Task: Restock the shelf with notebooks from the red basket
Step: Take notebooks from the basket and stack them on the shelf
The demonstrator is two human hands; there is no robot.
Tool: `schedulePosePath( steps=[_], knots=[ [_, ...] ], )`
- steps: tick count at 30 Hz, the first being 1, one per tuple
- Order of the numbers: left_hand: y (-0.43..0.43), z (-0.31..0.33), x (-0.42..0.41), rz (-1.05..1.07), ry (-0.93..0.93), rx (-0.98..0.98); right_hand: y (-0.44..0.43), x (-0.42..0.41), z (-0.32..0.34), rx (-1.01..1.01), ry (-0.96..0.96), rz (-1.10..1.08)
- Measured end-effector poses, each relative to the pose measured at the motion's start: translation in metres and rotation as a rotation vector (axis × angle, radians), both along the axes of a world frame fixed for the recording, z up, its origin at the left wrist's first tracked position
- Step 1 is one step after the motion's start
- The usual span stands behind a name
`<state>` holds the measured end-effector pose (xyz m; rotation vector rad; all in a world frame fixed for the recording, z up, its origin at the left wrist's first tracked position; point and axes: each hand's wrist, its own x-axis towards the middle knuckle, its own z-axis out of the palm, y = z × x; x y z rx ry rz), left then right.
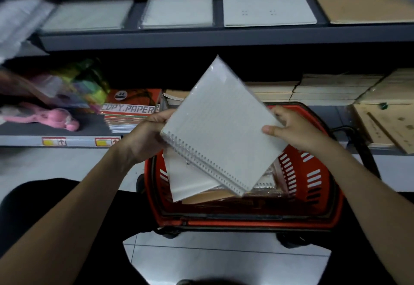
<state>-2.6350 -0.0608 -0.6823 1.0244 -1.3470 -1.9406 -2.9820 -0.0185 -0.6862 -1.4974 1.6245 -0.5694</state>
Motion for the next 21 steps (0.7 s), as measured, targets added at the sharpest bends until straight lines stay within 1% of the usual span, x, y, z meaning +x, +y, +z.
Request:
schedulePosePath(
  steps=[2,5,6,8,10,11,12,13,14,15,17,18,19,20,21],
  knots=[
    [0.001,0.0,-0.005,-0.008,0.022,0.013,0.002,0.009,-0.008,0.089,-0.107,-0.005],
    [0.005,0.004,-0.011,0.079,0.054,0.008,0.008,0.021,-0.018,0.155,-0.165,0.008],
    [0.005,0.004,-0.011,0.13,0.071,0.043,0.008,0.021,-0.021,0.151,-0.172,0.0],
    [0.003,0.003,-0.005,0.207,0.17,0.181,0.01,0.02,-0.023,0.115,-0.235,-0.05],
    [-0.001,0.003,0.002,0.181,0.353,0.289,0.01,0.018,-0.021,0.07,-0.342,-0.1],
    [0.001,0.005,0.001,0.144,0.411,0.326,0.009,0.017,-0.019,0.043,-0.39,-0.118],
    [0.004,0.005,-0.003,0.137,0.412,0.327,0.009,0.017,-0.016,0.011,-0.431,-0.134],
    [0.011,0.007,-0.011,0.127,0.382,0.312,0.008,0.018,-0.013,-0.023,-0.471,-0.156],
    [0.02,0.008,-0.021,0.135,0.305,0.267,0.008,0.02,-0.01,-0.059,-0.509,-0.187],
    [0.027,0.007,-0.03,0.134,0.217,0.188,0.008,0.023,-0.008,-0.103,-0.543,-0.224],
    [0.036,0.007,-0.049,0.152,0.07,-0.051,0.007,0.034,-0.004,-0.179,-0.629,-0.292],
    [0.037,0.008,-0.055,0.196,0.031,-0.147,0.008,0.041,-0.002,-0.2,-0.684,-0.319],
    [0.036,0.01,-0.059,0.243,0.003,-0.199,0.01,0.047,-0.002,-0.211,-0.713,-0.334],
    [0.034,0.007,-0.059,0.292,-0.038,-0.214,0.013,0.052,-0.004,-0.211,-0.699,-0.328],
    [0.034,0.002,-0.057,0.316,-0.099,-0.22,0.017,0.056,-0.01,-0.192,-0.629,-0.301]
  ],
)
